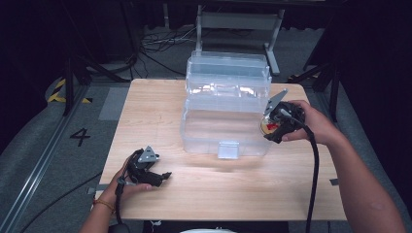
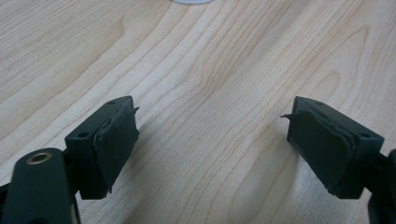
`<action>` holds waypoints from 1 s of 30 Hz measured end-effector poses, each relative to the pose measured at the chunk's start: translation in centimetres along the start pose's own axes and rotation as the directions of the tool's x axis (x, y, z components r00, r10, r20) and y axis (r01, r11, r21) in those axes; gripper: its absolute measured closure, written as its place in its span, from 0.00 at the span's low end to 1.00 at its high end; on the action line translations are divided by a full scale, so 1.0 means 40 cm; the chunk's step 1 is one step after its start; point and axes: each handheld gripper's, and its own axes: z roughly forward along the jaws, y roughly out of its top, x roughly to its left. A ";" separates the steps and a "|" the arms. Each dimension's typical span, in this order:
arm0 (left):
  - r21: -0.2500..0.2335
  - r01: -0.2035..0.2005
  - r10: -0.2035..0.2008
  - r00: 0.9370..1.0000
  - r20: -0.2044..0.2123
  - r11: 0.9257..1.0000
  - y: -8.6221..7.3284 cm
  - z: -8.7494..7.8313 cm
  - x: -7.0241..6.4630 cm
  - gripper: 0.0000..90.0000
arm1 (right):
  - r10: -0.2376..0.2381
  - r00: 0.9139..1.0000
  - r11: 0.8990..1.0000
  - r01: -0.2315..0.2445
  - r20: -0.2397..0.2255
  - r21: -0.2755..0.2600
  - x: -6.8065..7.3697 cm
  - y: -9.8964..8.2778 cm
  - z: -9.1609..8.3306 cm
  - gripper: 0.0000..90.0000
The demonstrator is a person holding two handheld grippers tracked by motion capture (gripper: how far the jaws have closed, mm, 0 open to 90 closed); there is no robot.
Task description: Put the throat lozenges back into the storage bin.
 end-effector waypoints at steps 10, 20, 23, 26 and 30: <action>0.000 0.002 -0.002 1.000 -0.002 1.000 0.000 0.000 -0.001 0.18 | 0.002 0.999 1.000 -0.002 -0.037 0.001 -0.031 0.039 0.078 0.23; -0.001 0.002 -0.002 1.000 -0.003 1.000 0.000 0.000 -0.001 0.18 | 0.017 0.998 0.998 -0.014 -0.054 0.054 -0.052 0.037 0.135 0.23; -0.001 0.002 -0.002 1.000 -0.005 1.000 0.000 0.000 -0.001 0.18 | 0.018 0.998 0.997 -0.014 -0.059 0.070 -0.051 0.035 0.148 0.23; 0.000 0.002 -0.002 1.000 -0.005 1.000 0.000 0.000 -0.001 0.18 | 0.015 0.998 0.997 -0.010 -0.065 0.077 -0.049 0.033 0.155 0.23; -0.001 0.002 -0.002 1.000 -0.005 1.000 0.000 0.000 -0.001 0.18 | 0.023 0.997 0.996 -0.017 -0.068 0.089 -0.052 0.027 0.173 0.23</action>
